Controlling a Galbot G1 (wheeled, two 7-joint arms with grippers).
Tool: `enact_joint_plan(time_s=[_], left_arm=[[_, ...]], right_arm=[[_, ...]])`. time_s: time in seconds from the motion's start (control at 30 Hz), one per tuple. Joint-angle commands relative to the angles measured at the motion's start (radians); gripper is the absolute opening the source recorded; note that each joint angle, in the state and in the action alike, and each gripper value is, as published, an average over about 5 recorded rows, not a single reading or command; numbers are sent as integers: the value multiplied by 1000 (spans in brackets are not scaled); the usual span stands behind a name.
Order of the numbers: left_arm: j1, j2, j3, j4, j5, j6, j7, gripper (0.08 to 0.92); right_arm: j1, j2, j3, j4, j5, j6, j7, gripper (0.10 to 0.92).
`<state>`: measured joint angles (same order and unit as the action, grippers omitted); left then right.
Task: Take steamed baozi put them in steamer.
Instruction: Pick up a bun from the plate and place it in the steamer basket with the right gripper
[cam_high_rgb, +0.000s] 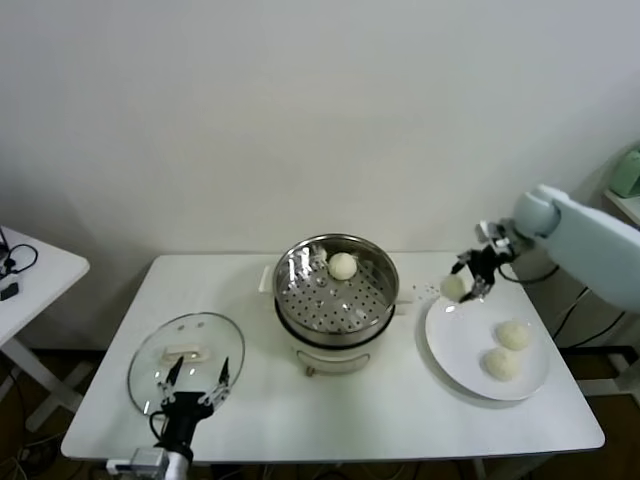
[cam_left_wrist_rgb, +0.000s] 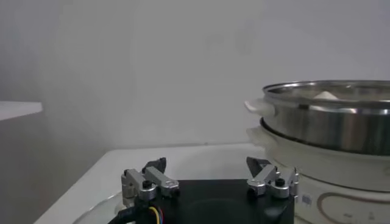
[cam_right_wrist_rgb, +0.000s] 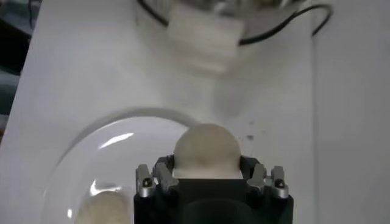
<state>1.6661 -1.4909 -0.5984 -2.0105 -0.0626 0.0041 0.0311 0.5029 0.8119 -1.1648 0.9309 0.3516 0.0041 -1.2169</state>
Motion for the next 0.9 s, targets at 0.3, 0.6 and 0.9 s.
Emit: enact_joint_plan(time_s=[0.3,0.6,0.9], left_arm=[[1,-11,16,-24,11,7,-16,823],[15,-10,7,-32,9,5,-18,823],[21,-10,1,-33,4,3,-20,823]], right_arm=[[280,202,-194,73,321,-126,49,696],[140,367,-172,88,316,-176,106,696],[25,495,-174,20,287,-180,121,696]])
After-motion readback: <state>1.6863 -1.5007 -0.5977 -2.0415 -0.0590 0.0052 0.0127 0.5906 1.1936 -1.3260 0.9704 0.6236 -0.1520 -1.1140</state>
